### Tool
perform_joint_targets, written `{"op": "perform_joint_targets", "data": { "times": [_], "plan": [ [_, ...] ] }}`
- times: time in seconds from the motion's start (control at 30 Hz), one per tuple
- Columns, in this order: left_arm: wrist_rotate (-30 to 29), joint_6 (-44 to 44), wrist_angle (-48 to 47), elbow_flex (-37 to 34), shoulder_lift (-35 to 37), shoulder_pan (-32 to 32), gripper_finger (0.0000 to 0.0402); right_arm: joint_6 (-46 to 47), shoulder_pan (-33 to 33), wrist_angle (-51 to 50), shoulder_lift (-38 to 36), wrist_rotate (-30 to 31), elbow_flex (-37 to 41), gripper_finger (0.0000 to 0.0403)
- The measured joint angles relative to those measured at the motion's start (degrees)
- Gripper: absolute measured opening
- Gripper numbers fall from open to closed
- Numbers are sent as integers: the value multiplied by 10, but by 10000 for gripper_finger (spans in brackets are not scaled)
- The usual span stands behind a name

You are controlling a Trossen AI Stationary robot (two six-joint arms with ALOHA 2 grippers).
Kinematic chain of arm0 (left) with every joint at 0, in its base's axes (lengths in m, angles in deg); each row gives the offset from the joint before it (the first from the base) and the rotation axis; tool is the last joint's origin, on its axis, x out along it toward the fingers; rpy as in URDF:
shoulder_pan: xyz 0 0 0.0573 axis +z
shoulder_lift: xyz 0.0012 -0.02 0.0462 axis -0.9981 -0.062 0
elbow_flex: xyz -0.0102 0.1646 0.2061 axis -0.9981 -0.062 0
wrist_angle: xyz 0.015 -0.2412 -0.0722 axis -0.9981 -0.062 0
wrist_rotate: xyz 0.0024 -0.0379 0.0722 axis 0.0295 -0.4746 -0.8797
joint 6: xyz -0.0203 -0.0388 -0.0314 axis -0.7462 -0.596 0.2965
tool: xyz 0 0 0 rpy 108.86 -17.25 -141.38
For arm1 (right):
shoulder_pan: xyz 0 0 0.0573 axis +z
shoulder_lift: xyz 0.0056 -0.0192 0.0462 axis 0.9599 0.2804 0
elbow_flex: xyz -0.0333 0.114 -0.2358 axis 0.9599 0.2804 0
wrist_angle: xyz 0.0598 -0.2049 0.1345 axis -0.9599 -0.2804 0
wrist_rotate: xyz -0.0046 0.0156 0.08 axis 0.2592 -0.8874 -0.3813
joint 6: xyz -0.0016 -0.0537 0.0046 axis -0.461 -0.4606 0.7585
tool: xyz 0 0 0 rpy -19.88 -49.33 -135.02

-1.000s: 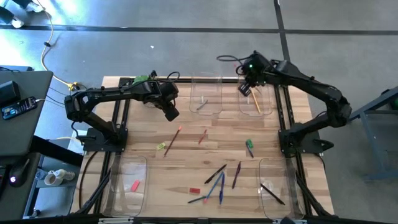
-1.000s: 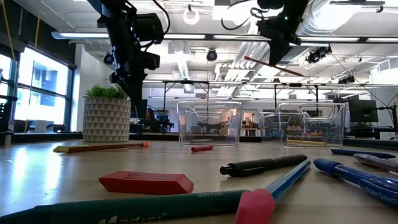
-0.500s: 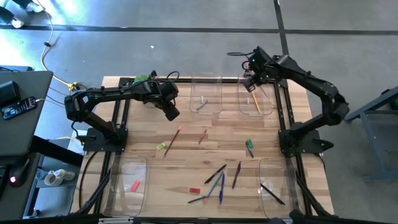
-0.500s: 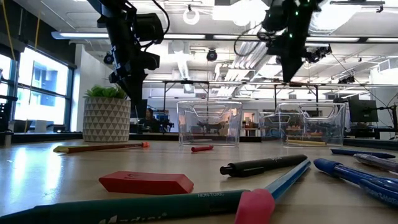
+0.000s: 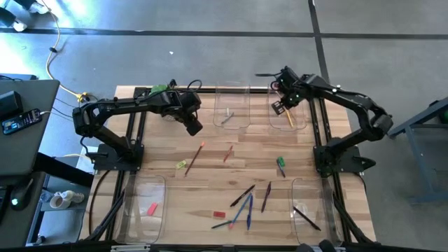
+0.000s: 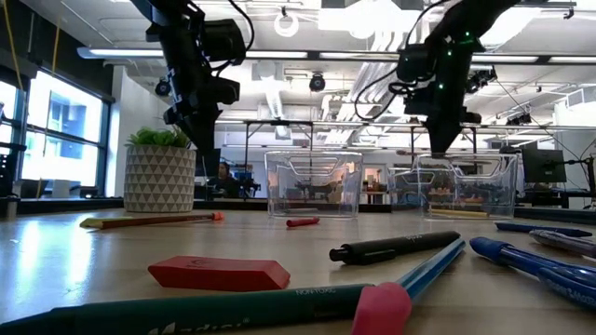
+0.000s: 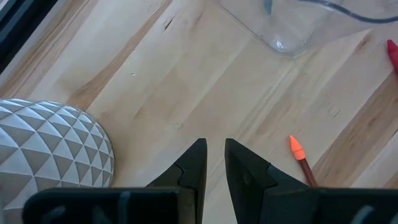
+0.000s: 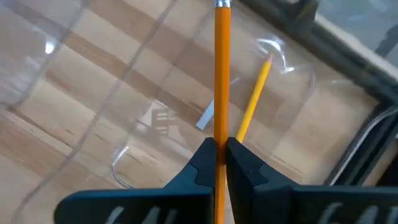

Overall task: Sort crayons/erasers/pens/pencils in bins
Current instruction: Put the orange pencil into the top right transparent bin

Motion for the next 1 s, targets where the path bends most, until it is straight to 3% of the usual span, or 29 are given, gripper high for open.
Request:
{"op": "perform_joint_targets", "data": {
  "times": [0.33, 0.6, 1.0],
  "plan": [
    [0, -11, 8, 0, 0, 0, 49, 14, -3, 66, 16, -36, 71, 0],
    [0, -11, 12, 0, 0, 0, 49, 0, -3, 72, 78, -46, 73, 0],
    [0, -11, 26, 0, 0, 0, 49, -18, -3, 70, 100, -24, 72, 0]
  ]
}}
